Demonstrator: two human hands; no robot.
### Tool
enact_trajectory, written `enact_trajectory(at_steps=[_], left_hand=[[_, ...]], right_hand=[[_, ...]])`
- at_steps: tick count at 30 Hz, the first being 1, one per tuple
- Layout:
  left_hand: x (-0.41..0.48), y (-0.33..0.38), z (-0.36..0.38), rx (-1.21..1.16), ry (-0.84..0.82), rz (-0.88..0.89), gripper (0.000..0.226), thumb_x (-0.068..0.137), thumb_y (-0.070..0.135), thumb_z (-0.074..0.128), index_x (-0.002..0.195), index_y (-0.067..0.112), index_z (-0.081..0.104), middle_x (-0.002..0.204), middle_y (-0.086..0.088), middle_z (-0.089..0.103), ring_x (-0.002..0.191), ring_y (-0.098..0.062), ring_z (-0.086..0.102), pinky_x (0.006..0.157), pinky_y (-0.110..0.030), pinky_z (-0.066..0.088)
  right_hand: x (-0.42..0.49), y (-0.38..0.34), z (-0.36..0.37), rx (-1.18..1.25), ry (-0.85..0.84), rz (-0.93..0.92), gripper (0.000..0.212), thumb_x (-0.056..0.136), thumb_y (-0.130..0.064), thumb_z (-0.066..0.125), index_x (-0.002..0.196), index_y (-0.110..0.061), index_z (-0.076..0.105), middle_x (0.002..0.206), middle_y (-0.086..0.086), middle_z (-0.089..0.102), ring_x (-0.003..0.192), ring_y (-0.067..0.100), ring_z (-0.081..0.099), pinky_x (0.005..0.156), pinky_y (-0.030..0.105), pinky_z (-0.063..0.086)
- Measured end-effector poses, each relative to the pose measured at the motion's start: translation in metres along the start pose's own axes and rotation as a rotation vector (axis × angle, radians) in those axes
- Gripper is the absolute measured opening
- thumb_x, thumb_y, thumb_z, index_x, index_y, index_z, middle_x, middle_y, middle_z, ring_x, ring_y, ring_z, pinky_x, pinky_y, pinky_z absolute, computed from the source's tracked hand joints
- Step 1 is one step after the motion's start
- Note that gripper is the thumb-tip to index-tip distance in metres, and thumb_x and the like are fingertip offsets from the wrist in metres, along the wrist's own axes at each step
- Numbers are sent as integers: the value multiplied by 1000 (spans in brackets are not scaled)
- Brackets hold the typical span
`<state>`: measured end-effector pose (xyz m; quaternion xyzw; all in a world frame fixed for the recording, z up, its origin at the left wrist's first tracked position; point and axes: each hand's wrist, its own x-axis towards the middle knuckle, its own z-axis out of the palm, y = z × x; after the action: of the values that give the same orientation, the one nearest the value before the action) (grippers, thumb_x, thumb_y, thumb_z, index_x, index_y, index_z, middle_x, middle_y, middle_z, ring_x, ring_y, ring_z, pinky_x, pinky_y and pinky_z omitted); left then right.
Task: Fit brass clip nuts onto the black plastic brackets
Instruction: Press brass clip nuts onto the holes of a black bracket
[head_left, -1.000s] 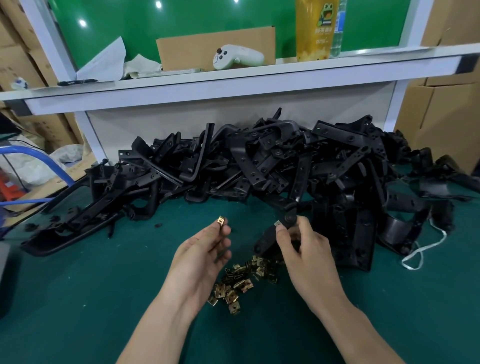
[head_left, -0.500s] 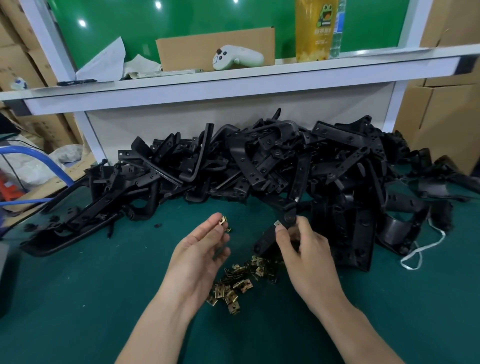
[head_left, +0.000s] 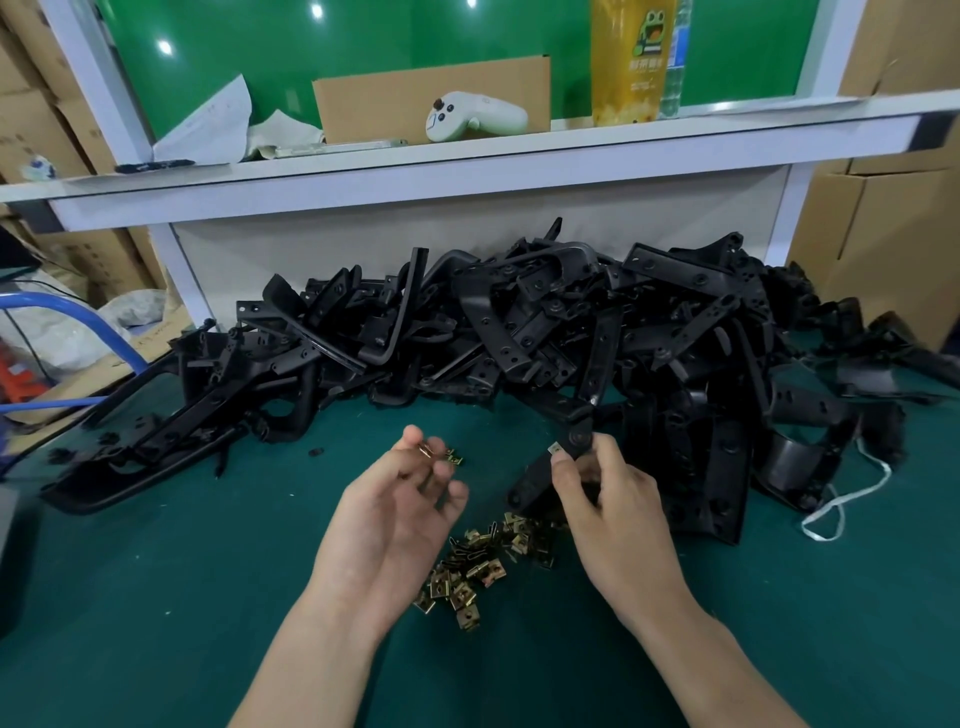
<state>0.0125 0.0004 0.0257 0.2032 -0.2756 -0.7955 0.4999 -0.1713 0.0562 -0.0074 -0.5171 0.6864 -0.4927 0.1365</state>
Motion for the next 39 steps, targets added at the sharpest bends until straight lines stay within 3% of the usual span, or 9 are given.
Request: enact_trajectory(at_steps=[4, 13, 16, 19, 21, 24, 27, 35, 39], left_hand=[[1, -1, -1, 3, -3, 10, 18, 77, 8, 55, 74, 20, 68, 82, 0, 59, 65, -14, 56, 70, -30, 51], [1, -2, -1, 57, -16, 13, 18, 78, 9, 57, 78, 18, 74, 81, 0, 59, 64, -13, 54, 67, -29, 54], [2, -4, 0, 126, 49, 45, 17, 76, 12, 65, 88, 14, 78, 80, -1, 61, 64, -12, 57, 63, -27, 56], [5, -11, -2, 321, 161, 158, 21, 95, 11, 60, 112, 11, 72, 77, 0, 63, 65, -9, 58, 63, -25, 56], [6, -15, -3, 518, 219, 238, 19, 102, 13, 56, 116, 15, 67, 74, 1, 63, 65, -9, 59, 68, -25, 57], [5, -21, -4, 831, 241, 331, 14, 100, 17, 61, 110, 24, 67, 70, 4, 66, 67, -9, 62, 74, -22, 55], [4, -28, -3, 919, 223, 372, 12, 98, 17, 63, 105, 26, 68, 73, 3, 71, 66, -6, 64, 68, -14, 51], [1, -38, 2, 984, 179, 364, 14, 97, 15, 66, 98, 28, 71, 82, 7, 74, 74, -4, 68, 68, -11, 51], [1, -39, 2, 997, 186, 387, 11, 97, 19, 66, 97, 29, 71, 85, 11, 74, 79, -2, 68, 71, -9, 49]], right_hand=[[0, -1, 0, 18, 1, -6, 35, 96, -59, 40, 92, -27, 52, 77, -11, 64, 92, 6, 57, 97, 48, 45], [0, 0, 0, 12, -2, -6, 35, 95, -60, 39, 93, -28, 52, 78, -13, 65, 96, 13, 58, 96, 48, 46], [0, 0, 0, 9, -3, -11, 34, 96, -59, 39, 92, -28, 52, 78, -14, 65, 94, 12, 58, 95, 48, 46], [0, 0, -1, 13, 4, -19, 33, 97, -57, 41, 91, -26, 51, 74, -12, 63, 84, 15, 58, 93, 51, 47], [0, -1, -1, 4, 1, -28, 34, 97, -57, 41, 90, -25, 50, 69, -10, 60, 78, 15, 56, 91, 51, 48], [-2, -3, -2, -29, -10, -58, 33, 96, -58, 39, 89, -27, 47, 69, -12, 58, 83, 7, 54, 90, 45, 48], [-3, -5, -2, -85, -14, -97, 31, 96, -58, 36, 84, -30, 41, 67, -14, 54, 96, -8, 45, 89, 38, 44], [-2, -3, 0, -42, -7, -80, 33, 98, -56, 39, 88, -25, 47, 63, -9, 56, 66, 10, 54, 80, 41, 49], [-4, -4, -1, -54, -57, -92, 39, 95, -63, 33, 92, -27, 48, 72, -10, 59, 78, 10, 55, 82, 39, 48]])
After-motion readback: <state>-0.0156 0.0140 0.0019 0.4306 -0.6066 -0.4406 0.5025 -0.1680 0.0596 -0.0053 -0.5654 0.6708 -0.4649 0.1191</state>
